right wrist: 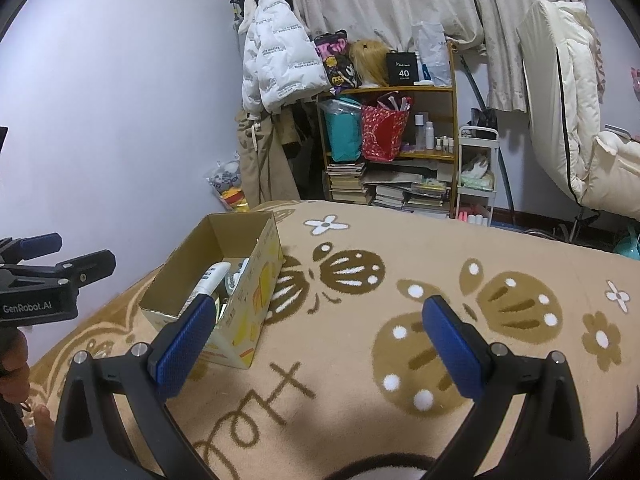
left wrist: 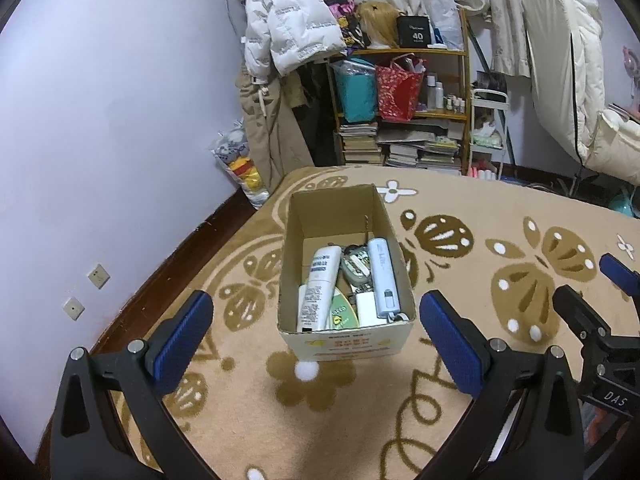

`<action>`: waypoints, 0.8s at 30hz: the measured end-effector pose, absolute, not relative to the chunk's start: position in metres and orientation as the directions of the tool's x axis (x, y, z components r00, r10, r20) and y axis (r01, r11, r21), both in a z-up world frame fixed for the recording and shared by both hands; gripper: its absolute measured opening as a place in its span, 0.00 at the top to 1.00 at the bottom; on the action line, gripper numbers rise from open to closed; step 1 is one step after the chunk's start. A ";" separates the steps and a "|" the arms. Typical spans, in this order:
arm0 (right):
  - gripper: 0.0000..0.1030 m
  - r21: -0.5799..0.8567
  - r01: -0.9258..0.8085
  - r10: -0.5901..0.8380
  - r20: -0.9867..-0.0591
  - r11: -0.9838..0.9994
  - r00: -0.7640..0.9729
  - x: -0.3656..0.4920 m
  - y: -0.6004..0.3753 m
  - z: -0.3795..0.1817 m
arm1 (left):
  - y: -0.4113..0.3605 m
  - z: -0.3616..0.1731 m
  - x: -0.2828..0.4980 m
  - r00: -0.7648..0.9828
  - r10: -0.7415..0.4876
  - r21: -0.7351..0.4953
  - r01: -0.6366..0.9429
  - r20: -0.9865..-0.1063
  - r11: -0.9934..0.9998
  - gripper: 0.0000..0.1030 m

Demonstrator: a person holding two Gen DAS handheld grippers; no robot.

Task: Organize rigid objects

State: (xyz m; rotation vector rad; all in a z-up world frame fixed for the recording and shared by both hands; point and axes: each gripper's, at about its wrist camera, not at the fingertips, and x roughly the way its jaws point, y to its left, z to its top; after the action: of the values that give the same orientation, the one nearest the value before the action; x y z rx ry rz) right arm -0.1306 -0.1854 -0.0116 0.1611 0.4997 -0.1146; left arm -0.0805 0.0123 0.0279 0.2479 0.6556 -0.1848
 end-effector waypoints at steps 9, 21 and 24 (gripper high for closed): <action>0.00 0.126 0.150 -0.071 -0.484 0.981 0.872 -0.131 -0.186 -0.012 | 0.013 0.026 -0.080 0.778 -0.086 0.174 0.245 -0.622 0.954 0.01; 0.00 0.127 0.148 -0.068 -0.487 0.981 0.871 -0.130 -0.187 -0.011 | 0.015 0.024 -0.080 0.777 -0.079 0.176 0.238 -0.625 0.955 0.01; 0.00 0.124 0.147 -0.069 -0.488 0.981 0.870 -0.129 -0.186 -0.014 | 0.016 0.024 -0.080 0.776 -0.080 0.174 0.239 -0.626 0.955 0.01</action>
State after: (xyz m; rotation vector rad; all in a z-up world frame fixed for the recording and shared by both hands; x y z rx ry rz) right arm -0.1291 -0.1855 -0.0136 0.1591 0.5029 -0.1136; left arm -0.0802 0.0161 0.0237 0.2513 0.6616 -0.1744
